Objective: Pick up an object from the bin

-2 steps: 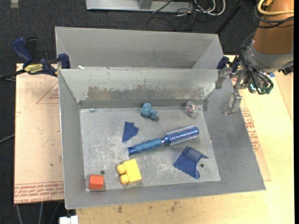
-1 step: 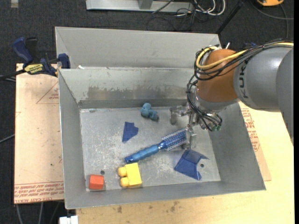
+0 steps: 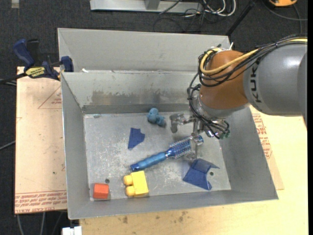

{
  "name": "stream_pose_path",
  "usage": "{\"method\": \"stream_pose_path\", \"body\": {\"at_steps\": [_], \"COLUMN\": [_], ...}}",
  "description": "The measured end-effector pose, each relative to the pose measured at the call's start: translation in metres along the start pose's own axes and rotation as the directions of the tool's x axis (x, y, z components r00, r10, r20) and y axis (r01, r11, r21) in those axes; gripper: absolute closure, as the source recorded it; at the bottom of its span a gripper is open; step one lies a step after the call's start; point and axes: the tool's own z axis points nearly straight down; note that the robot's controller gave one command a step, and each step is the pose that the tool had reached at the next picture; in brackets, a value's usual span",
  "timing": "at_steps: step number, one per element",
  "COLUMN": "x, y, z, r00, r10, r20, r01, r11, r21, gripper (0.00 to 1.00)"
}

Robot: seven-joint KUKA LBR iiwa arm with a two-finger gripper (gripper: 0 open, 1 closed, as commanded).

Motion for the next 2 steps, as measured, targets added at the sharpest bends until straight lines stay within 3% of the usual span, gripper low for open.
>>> {"method": "stream_pose_path", "body": {"at_steps": [1,2], "x": [0.002,0.003], "y": [-0.006,-0.011], "z": [-0.002,0.033], "r00": [1.000,1.000], "r10": [0.020,0.005], "r20": [-0.001,-0.004], "r01": [-0.020,-0.005], "r11": [1.000,1.000], "r21": [0.001,0.000], "gripper": [0.00,0.00]}}
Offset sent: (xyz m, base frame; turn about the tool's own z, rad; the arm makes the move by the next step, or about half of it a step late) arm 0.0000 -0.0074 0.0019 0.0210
